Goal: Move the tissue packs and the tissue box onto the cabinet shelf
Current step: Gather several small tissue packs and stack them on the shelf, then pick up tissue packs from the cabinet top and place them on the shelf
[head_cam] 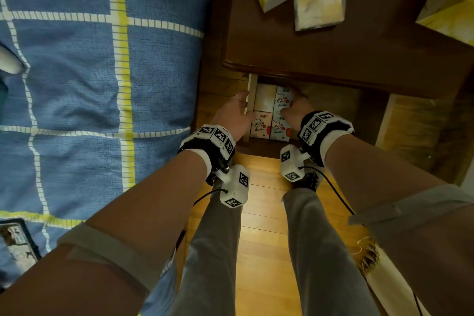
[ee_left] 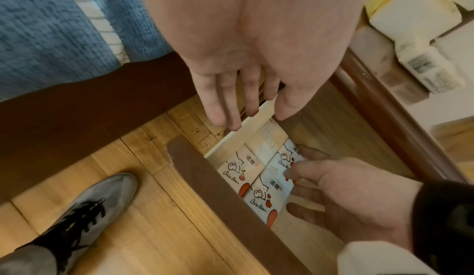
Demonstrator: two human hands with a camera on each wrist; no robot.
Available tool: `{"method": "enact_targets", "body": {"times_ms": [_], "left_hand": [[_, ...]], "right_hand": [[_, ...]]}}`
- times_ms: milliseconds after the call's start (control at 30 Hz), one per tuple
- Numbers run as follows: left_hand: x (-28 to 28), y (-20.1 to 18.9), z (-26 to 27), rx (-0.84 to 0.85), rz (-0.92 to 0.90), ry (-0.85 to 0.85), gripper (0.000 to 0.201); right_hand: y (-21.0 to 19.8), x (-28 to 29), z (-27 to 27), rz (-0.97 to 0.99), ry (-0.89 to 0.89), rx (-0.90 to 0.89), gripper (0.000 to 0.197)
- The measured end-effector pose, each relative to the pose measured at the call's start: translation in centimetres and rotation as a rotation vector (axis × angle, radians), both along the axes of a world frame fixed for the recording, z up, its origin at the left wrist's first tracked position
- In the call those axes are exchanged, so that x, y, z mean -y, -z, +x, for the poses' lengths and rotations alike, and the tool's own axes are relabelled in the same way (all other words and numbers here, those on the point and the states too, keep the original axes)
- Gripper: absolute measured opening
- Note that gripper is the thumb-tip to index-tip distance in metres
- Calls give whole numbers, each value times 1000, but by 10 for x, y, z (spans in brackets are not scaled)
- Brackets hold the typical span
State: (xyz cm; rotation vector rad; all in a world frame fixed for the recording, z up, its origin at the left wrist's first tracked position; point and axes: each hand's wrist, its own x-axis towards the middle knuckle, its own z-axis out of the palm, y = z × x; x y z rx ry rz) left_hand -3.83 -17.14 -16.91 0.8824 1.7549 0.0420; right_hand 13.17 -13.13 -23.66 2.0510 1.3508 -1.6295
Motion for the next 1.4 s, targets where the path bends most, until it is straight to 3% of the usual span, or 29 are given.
{"method": "enact_targets", "body": {"times_ms": [200,400,633,767,867,1000,1100,1233,1400], "left_hand": [[-4,-3,1,-34,-18,2,47],[-15,-34,12,-139,53,14,39],[-47,-98,37,-228,136,-44,16],[-75,-134,47,-220,246,-107,35],[-97,-143,46,-217,330,-109,58],[-128,-132,37,-293,369,24,79],[-151,-119,29,-409,387,204,80],[-179,-104,21,-412,400,275,81],[-221,-98,6,-442,403,568,105]], "right_hand": [[-10,10,1,-13,101,-37,93],[-50,10,15,-109,215,-117,71],[-136,-21,45,-145,226,-276,27],[-174,-59,59,140,225,-279,22],[-182,-87,57,308,105,-131,46],[-174,-110,41,354,-134,68,71],[-158,-114,32,318,-144,99,69],[-145,-120,29,356,-21,119,52],[-143,-142,19,360,6,161,49]]}}
